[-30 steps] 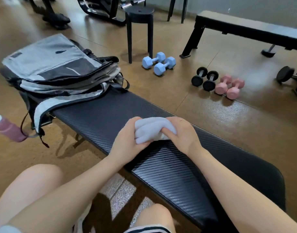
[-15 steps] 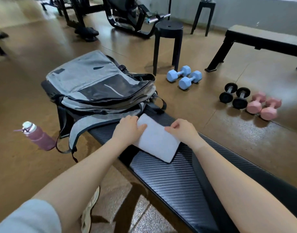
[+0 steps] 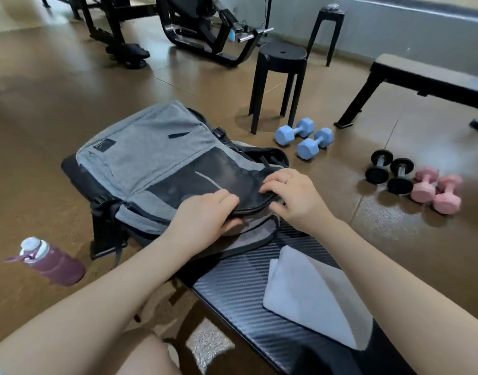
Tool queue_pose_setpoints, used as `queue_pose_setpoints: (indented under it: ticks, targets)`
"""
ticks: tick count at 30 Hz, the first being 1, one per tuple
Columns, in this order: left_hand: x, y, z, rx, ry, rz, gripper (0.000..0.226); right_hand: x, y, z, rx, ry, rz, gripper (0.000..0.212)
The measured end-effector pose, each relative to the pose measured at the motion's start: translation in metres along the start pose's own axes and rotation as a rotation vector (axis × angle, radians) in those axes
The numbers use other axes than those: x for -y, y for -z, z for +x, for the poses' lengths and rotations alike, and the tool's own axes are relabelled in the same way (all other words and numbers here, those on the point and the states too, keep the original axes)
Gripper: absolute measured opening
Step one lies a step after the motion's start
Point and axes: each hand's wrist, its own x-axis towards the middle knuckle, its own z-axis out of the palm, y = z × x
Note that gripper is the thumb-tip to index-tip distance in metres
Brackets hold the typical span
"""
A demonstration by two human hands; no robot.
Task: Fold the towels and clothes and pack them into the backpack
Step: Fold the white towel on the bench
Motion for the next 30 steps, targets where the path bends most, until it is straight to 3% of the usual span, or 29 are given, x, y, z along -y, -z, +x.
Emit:
queue_pose_setpoints:
  ticks: [8,11,15,20,22,24,26,30]
  targets:
    - [0.068,0.041,0.024,-0.186,0.282,-0.231,0.030,0.032,0.008,0.102,-0.255,-0.154,0.219,0.011]
    - [0.128,0.037,0.025,-0.311,0.301,-0.173,0.023,0.055,-0.012,0.163,-0.342,-0.086,0.105,0.010]
    - [0.202,0.034,0.020,-0.310,0.392,-0.155,0.015,0.080,-0.045,0.238,-0.287,0.019,0.005,0.016]
    - [0.264,0.061,0.024,-0.370,0.485,-0.055,0.013,0.113,-0.064,0.315,-0.365,-0.018,0.203,0.023]
    - [0.278,0.054,0.027,-0.248,0.489,0.036,0.022,0.114,-0.075,0.330,-0.235,-0.040,0.210,0.039]
    - [0.287,0.031,0.026,-0.099,0.470,0.112,0.028,0.109,-0.093,0.326,0.023,-0.052,0.187,0.061]
    - [0.296,-0.005,0.020,0.047,0.527,0.128,0.026,0.099,-0.104,0.306,0.197,-0.029,0.151,0.068]
    - [0.302,-0.027,0.016,0.117,0.612,0.112,0.019,0.082,-0.106,0.253,0.209,0.133,-0.083,0.069]
